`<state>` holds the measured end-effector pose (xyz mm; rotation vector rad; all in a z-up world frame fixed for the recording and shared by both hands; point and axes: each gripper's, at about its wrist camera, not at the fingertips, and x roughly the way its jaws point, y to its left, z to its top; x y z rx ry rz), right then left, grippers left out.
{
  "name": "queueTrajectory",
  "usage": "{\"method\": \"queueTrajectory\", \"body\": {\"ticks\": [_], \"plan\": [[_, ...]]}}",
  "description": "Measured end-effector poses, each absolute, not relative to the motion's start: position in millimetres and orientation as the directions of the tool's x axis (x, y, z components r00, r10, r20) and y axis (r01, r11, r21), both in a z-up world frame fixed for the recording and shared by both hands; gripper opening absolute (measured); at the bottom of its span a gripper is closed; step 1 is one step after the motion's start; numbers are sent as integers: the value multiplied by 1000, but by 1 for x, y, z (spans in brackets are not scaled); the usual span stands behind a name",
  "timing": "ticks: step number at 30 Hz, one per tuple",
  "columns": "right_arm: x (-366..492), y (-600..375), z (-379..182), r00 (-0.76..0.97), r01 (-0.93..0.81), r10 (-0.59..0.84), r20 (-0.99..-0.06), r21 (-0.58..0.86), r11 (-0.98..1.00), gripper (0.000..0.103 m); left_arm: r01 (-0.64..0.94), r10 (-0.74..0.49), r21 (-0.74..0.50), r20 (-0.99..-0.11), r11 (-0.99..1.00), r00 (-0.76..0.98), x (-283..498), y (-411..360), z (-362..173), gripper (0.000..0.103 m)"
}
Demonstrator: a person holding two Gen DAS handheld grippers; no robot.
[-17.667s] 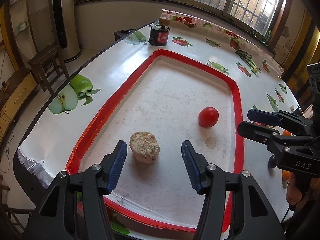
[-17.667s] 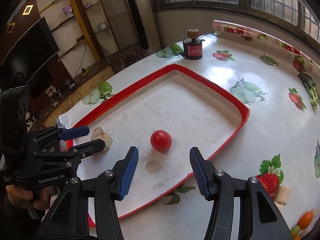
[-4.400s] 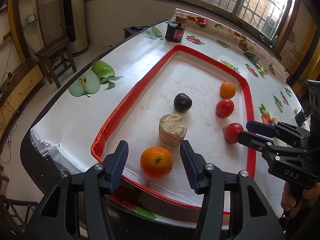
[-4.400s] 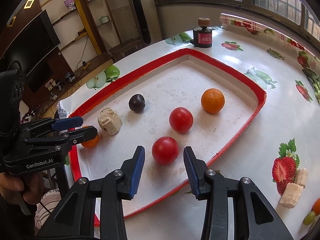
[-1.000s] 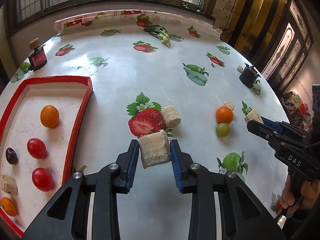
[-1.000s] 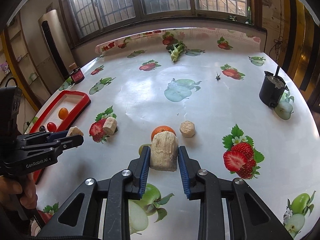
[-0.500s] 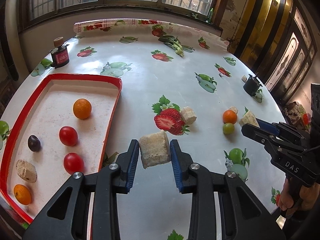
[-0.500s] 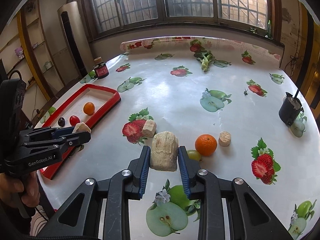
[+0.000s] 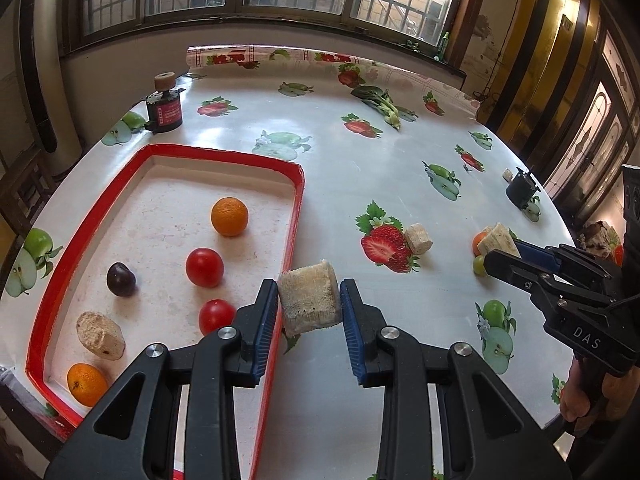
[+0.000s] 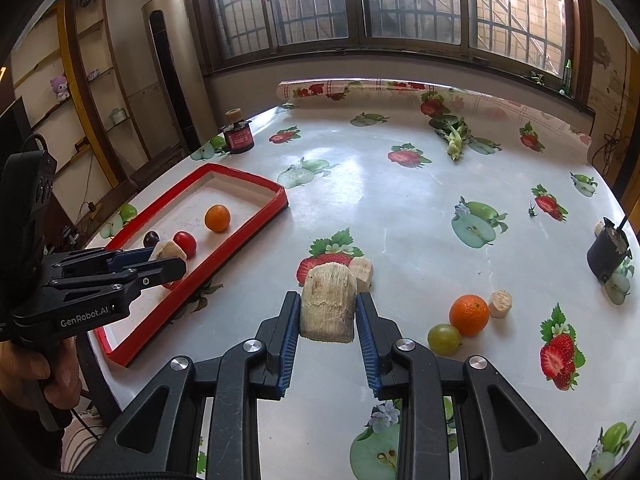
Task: Organize fruits
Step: 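Carry the biscuit with the left tool into the tray while the right tool carries the bread piece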
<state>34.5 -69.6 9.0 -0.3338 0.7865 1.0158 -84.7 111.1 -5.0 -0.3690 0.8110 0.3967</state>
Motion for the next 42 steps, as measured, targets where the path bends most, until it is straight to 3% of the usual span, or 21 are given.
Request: {"method": "queueTrajectory", "body": {"ticks": [42], "plan": [[38, 124, -8, 102, -931, 652, -751, 159, 329, 29, -647, 321, -117, -794, 753, 517, -85, 254, -18, 29]]}}
